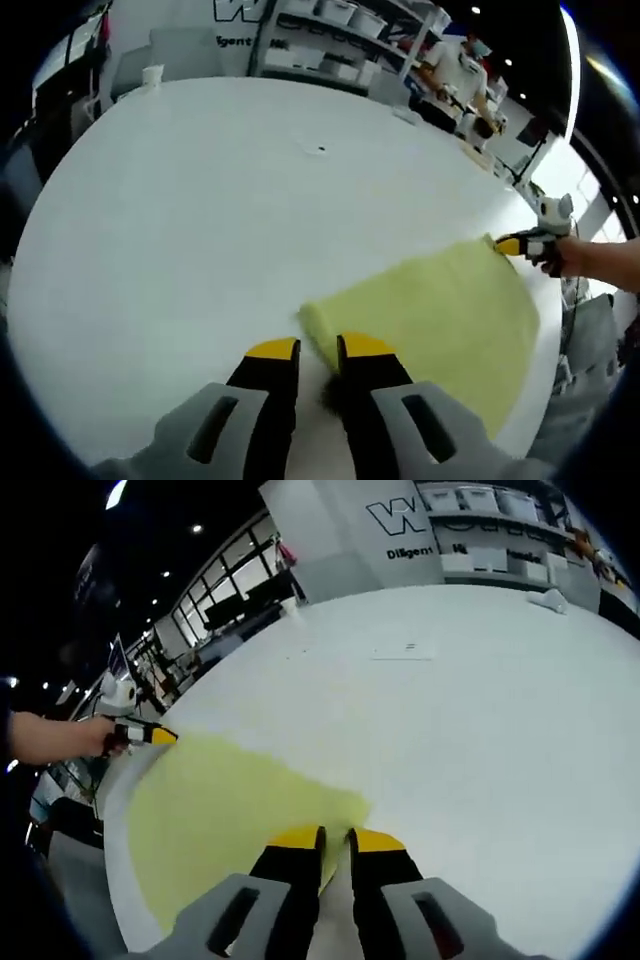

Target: Fold the garment on the visible template until the final outline fits inside the template.

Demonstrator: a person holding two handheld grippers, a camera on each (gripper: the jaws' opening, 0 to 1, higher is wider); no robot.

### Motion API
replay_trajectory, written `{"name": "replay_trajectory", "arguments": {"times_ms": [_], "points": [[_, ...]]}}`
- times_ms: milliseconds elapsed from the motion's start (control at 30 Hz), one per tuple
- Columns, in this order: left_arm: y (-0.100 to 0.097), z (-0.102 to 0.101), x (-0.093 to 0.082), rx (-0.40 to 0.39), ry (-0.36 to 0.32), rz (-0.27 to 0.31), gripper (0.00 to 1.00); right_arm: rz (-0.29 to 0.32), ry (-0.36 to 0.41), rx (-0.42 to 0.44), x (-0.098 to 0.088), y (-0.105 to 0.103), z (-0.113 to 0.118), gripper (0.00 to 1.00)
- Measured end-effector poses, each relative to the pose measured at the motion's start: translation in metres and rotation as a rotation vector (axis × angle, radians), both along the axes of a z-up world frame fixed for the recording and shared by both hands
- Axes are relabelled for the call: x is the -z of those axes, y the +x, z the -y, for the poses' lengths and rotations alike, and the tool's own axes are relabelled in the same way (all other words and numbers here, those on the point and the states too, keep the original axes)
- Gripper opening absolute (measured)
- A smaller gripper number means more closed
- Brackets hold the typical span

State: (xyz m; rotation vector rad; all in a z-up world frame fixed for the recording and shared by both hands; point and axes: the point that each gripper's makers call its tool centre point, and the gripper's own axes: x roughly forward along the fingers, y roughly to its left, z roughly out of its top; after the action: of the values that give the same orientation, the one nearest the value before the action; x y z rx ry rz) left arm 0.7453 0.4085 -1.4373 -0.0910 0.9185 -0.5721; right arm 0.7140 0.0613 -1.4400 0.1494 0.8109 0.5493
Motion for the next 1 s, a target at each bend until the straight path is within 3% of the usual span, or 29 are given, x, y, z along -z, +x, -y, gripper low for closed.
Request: {"name": "replay_trajectory", "arguments": {"times_ms": [100,300,533,600,667,800,833,900,967,1000], "points": [[-0.002,0.004,0.002,0.002,0.009,-0.011,0.03,0.004,-0.011,-0.005,0.000,-0.001,0.000,0.00],[-0.005,0.006,-0.007,-0.039,-0.039,-0.019,0.02,0.014,0.002,0.010,-0.005,-0.002,-0.003,0.00],[0.001,0.000,-0.032,-0.098,-0.114,0.029,0.02,0.049,0.075,0.059,-0.016,0.010,-0.006,0.00],[0.001,-0.004,-0.030,-0.114,-0.119,0.017,0.02,0.041,0.077,0.075,-0.015,0.012,-0.006,0.00],[-0.002,-0.006,-0.021,-0.147,-0.124,-0.032,0.02,0.034,0.078,0.077,-0.013,0.013,-0.010,0.00],[0.001,-0.005,-0.015,-0.164,-0.105,-0.054,0.03,0.019,0.048,0.081,-0.008,0.013,-0.012,0.00],[-0.003,-0.008,-0.008,-0.176,-0.079,-0.092,0.03,0.019,0.032,0.078,-0.006,0.013,-0.012,0.00],[-0.003,-0.008,-0.006,-0.173,-0.060,-0.094,0.02,0.017,-0.004,0.067,-0.001,0.014,-0.007,0.00],[-0.001,-0.007,-0.009,-0.153,-0.055,-0.061,0.04,0.011,0.001,0.069,-0.003,0.012,-0.009,0.00],[0.000,-0.007,-0.010,-0.152,-0.050,-0.051,0.05,0.028,-0.032,0.065,-0.006,0.013,-0.006,0.00]]}}
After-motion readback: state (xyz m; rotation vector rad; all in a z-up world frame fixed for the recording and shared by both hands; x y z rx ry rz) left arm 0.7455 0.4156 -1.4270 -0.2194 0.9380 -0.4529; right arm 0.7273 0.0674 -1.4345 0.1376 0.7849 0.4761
